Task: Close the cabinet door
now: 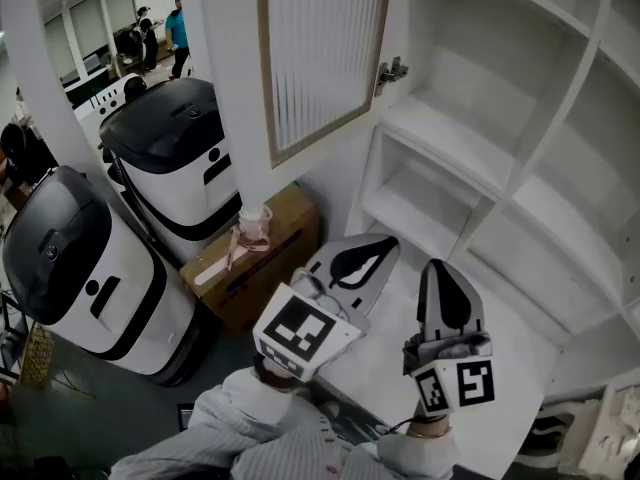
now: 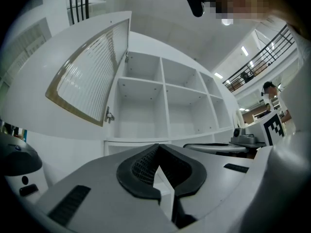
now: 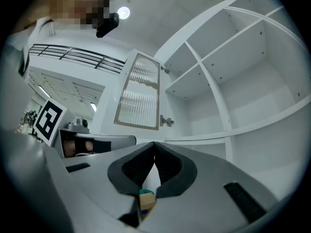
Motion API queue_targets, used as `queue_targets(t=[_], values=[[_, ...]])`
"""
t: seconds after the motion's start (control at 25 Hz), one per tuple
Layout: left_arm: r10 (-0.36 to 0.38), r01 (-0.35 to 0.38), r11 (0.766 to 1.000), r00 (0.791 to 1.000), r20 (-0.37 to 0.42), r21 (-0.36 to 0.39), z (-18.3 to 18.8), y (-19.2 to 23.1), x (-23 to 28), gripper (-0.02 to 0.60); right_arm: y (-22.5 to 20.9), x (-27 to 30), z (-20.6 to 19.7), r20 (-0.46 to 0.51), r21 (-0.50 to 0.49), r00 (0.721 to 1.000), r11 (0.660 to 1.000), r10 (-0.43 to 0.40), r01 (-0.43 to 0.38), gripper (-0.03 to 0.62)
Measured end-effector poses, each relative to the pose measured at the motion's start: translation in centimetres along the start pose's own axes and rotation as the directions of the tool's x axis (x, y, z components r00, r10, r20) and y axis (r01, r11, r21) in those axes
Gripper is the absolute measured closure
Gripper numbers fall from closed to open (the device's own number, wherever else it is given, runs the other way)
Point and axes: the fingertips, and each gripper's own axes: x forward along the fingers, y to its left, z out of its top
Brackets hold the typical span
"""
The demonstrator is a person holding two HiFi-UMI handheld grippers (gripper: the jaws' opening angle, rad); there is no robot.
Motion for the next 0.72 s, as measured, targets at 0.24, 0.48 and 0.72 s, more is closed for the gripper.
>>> queue_targets(t=[0.24, 0.48, 0.72], values=[[0.052, -0.052, 0.999, 0.998, -0.025, -0.012, -0.5, 1.8, -2.3, 0.572, 1.6, 1.0, -0.3, 0.001, 0.02, 0.999, 0.999, 0.039, -0.039, 0.582], [0.14, -0.141, 0.99, 0.99, -0.028, -0.005, -0.2, 4.6, -5.7, 0.572, 4.3, 2.3, -0.9, 0.003, 0.049, 0.995, 0.993, 0.104, -0.104, 0.582], [0.24, -0.24, 0.971, 0.97, -0.046, -0.003, -0.1, 7.7, -9.1, 0.571, 6.6, 3.8, -1.3, -0.002, 0.064, 0.986, 0.984, 0.168, -0.167, 0.582]])
